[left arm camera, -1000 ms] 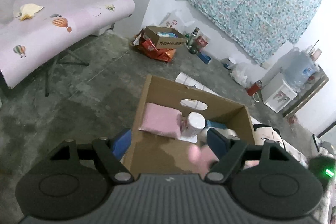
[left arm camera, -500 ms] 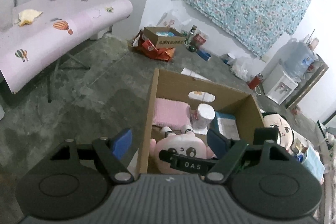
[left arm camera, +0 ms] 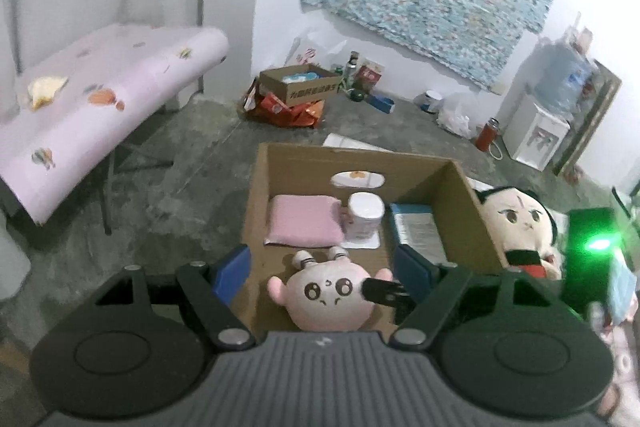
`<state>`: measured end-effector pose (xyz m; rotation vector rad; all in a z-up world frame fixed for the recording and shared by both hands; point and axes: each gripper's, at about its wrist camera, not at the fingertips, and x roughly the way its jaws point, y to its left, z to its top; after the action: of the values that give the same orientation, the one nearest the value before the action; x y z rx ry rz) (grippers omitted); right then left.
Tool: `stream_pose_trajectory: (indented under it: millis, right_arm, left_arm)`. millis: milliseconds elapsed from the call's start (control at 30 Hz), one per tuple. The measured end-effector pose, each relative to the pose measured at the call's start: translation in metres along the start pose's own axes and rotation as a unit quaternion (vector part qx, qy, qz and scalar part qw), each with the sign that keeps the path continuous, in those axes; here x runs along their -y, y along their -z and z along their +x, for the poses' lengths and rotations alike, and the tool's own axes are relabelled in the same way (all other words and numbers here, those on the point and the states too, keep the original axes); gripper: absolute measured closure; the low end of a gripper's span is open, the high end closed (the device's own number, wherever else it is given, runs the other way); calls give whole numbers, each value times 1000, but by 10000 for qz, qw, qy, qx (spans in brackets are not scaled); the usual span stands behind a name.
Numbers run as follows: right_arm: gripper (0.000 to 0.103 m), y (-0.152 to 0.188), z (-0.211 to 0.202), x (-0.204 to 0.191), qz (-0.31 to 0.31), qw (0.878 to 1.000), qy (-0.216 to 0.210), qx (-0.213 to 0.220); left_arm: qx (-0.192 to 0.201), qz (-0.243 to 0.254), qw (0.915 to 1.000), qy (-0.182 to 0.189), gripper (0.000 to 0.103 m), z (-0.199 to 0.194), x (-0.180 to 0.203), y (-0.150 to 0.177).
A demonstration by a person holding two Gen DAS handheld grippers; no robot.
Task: Organize soft objects
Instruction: 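Lower the pink plush into the cardboard box and open the right tool, then grasp the green scrunchie with the left tool while the right grasps the white ring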
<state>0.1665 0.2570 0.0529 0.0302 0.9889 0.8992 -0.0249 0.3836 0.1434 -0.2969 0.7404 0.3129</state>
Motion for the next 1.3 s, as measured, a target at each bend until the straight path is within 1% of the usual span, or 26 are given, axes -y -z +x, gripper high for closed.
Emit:
stream_pose_trajectory:
  millis: [100, 200, 367, 400, 467, 567, 600, 667, 733, 800, 833, 900, 933, 1000, 1067, 1100, 1167, 1233, 1267, 1300]
  right_arm:
    - [16, 6, -46, 18, 44, 9994, -105, 334]
    - [16, 16, -100, 45, 115, 9974, -189, 689]
    - [16, 51, -195, 104, 228, 9902, -16, 1378]
    - [16, 61, -214, 119, 228, 9883, 64, 1508]
    - [16, 81, -248, 148, 238, 9833, 366, 1766]
    - [16, 115, -296, 193, 383, 9697, 1009, 2190]
    - [16, 127, -311, 210, 499, 9644, 1199, 2305]
    - [16, 150, -332, 245, 878, 9535, 1449, 2492]
    - [16, 167, -342, 278, 1282, 9436, 1573, 2617]
    - [16, 181, -345, 309, 1710, 9338, 1692, 2649]
    - [16, 185, -346, 321, 1829, 9288, 1721, 2724]
    - [17, 191, -341, 335, 1934, 9229, 1800, 2801]
    - [18, 191, -339, 341, 1930, 9220, 1904, 2763]
    - [18, 195, -335, 350, 1774, 9238, 2178, 2601]
    - [18, 203, -329, 353, 1613, 9262, 2462, 2356]
    - [18, 210, -327, 355, 1560, 9266, 2590, 2236]
    - [18, 222, -319, 358, 1688, 9273, 2699, 1971]
    - [20, 233, -311, 370, 2054, 9257, 2718, 1642]
    - [21, 234, -310, 374, 2142, 9261, 2667, 1594]
    - [21, 233, -310, 374, 2135, 9279, 2578, 1645]
  left_arm:
    - [0, 225, 9997, 52, 23, -8, 27, -1]
    - [-34, 451, 9989, 156, 23, -13, 56, -2]
    - [-51, 987, 9945, 359, 23, -18, 122, 1]
    - [-72, 1073, 9933, 418, 23, -17, 134, 2]
    - [-133, 1303, 9897, 576, 22, -18, 165, 8]
    - [-226, 1650, 9826, 818, 21, -17, 208, 18]
    - [-249, 1751, 9802, 885, 21, -16, 220, 23]
    - [-327, 2021, 9731, 1058, 19, -10, 253, 32]
    - [-444, 2232, 9665, 1186, 19, 0, 281, 43]
    - [-600, 2459, 9592, 1262, 20, 15, 308, 54]
    - [-677, 2577, 9552, 1287, 20, 25, 324, 61]
    - [-785, 2713, 9502, 1319, 20, 42, 347, 72]
    - [-841, 2812, 9467, 1328, 20, 55, 358, 79]
    - [-941, 3035, 9401, 1235, 27, 83, 377, 90]
    - [-986, 3240, 9343, 1114, 36, 110, 391, 100]
    - [-987, 3332, 9316, 1063, 38, 123, 396, 103]
    - [-1019, 3373, 9307, 978, 40, 151, 401, 109]
    - [-1070, 3255, 9348, 932, 40, 177, 400, 112]
    - [-1068, 3189, 9374, 900, 43, 188, 400, 112]
    - [-1013, 3155, 9396, 850, 43, 199, 398, 113]
